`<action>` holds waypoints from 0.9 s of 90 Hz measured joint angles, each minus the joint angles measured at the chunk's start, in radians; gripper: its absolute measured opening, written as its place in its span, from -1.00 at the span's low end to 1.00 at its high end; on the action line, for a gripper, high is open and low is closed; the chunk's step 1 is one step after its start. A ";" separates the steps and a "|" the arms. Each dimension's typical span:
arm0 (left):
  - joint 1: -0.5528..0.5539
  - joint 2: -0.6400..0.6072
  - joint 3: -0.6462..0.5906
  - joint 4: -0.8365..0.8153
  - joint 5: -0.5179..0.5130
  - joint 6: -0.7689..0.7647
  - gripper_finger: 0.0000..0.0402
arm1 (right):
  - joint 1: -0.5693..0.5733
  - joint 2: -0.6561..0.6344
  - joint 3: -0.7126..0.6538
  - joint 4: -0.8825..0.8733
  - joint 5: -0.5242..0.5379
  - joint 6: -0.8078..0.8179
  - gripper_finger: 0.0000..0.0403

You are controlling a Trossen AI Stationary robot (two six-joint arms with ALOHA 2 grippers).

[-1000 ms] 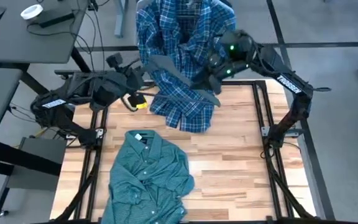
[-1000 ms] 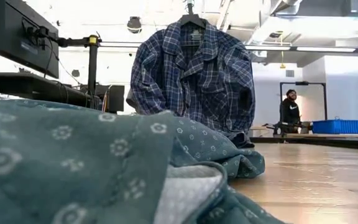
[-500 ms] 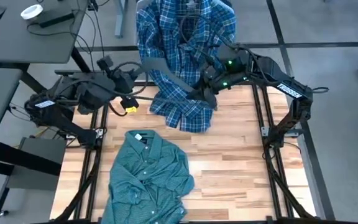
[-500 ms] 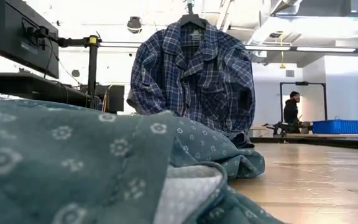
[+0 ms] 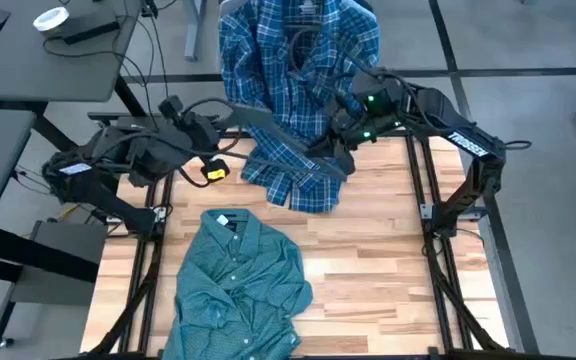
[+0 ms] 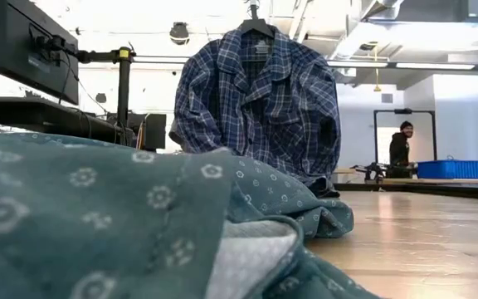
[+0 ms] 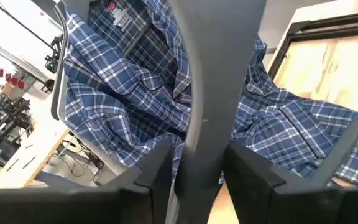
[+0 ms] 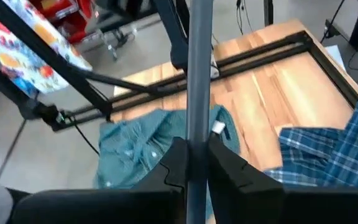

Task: Hang clothes
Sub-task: Put the green polo shirt on the gray hanger

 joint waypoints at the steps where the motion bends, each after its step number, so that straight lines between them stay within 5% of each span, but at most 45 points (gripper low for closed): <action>1: 0.000 0.002 0.000 0.004 -0.001 0.002 -0.41 | -0.001 0.000 0.000 -0.002 0.000 -0.004 -0.90; 23: 0.001 0.036 0.000 0.021 -0.001 -0.031 -0.48 | -0.047 -0.036 0.000 -0.051 -0.013 -0.074 -0.90; 36: 0.010 0.050 -0.002 0.021 0.001 -0.024 -0.70 | -0.059 -0.041 0.002 -0.059 -0.014 -0.077 -0.87; 81: 0.006 0.052 -0.002 0.072 -0.026 -0.050 -0.70 | -0.060 -0.042 0.002 -0.069 -0.007 -0.066 -0.66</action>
